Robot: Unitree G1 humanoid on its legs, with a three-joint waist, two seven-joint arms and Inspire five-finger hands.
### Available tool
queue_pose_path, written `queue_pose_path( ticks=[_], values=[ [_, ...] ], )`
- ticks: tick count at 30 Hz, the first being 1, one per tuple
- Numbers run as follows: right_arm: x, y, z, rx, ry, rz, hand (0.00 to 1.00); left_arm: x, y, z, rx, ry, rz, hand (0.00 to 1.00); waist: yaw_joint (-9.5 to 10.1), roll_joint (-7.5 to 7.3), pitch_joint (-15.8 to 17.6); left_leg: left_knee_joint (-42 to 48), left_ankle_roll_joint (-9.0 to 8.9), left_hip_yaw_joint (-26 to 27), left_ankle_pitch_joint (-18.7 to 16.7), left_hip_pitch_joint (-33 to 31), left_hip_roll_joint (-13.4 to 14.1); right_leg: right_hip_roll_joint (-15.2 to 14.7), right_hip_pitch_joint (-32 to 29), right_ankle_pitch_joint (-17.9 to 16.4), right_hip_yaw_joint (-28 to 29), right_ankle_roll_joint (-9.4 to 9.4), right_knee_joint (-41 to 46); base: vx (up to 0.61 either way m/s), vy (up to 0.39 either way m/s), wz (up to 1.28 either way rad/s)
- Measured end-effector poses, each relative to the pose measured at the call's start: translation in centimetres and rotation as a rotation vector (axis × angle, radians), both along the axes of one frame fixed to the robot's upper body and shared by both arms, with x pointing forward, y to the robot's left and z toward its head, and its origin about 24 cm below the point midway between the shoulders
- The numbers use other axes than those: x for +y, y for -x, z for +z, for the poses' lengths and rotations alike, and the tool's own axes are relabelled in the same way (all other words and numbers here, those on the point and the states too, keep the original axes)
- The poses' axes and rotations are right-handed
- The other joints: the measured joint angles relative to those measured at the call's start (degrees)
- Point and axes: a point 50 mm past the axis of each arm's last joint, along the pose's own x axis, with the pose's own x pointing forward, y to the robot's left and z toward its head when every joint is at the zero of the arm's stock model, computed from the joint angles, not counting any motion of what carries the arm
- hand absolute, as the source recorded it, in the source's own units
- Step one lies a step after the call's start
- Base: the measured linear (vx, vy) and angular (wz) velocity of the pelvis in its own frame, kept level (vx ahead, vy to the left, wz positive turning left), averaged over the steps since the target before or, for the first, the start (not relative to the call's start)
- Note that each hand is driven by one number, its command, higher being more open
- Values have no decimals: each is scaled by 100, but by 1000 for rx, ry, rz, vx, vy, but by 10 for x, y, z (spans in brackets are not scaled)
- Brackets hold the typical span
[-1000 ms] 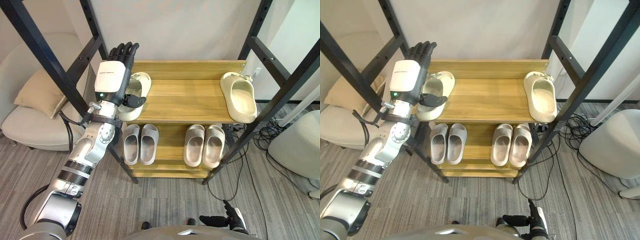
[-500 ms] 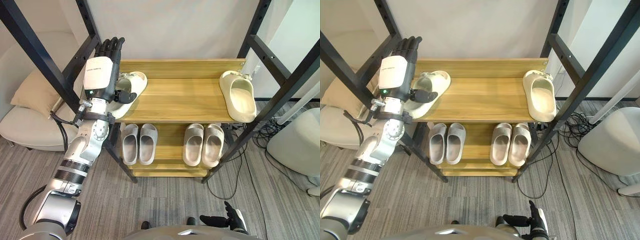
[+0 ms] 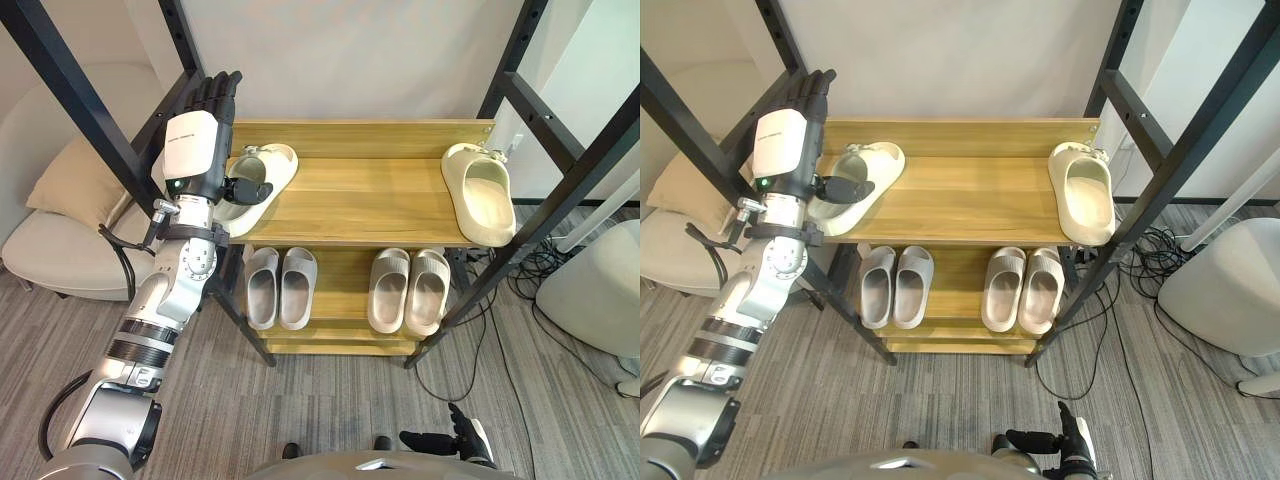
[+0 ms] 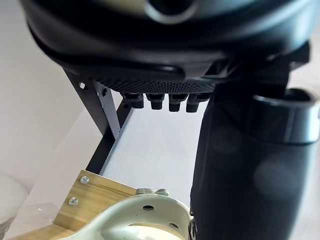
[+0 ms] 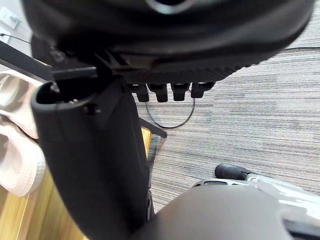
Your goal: Organize the slippers on the shoe rack
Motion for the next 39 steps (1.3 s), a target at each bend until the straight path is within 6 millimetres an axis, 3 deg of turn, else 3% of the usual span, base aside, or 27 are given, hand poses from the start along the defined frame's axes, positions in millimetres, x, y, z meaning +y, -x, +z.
queue_pose_path(
  ticks=[17, 20, 25, 39],
  values=[
    [0, 0, 0, -1, -1, 1, 100, 0, 0, 1, -4, 25, -7, 100, 17, -15, 24, -22, 4, -13, 3, 0, -2, 0, -5, -7, -16, -5, 0, 0, 0, 0],
    [1, 0, 0, 1, -1, 1, 100, -3, 3, 6, -25, 29, -23, 100, 20, -26, 33, -29, 4, -12, 2, -1, -1, 0, -8, -17, -12, -10, 1, 0, 0, 0],
    [1, -2, -2, 9, -4, 1, 100, -9, 12, 31, -146, 50, -56, 100, 16, -48, 50, -36, 4, -23, 1, -2, -1, 0, 1, -44, -14, -12, 3, 0, 0, 0],
    [1, -2, -2, 10, -3, 1, 100, -19, 17, 40, -201, 99, -109, 100, 19, -36, 46, -33, 11, -72, -6, 57, -3, -19, 6, -155, -31, -1, 177, 0, 0, 1]
  ],
)
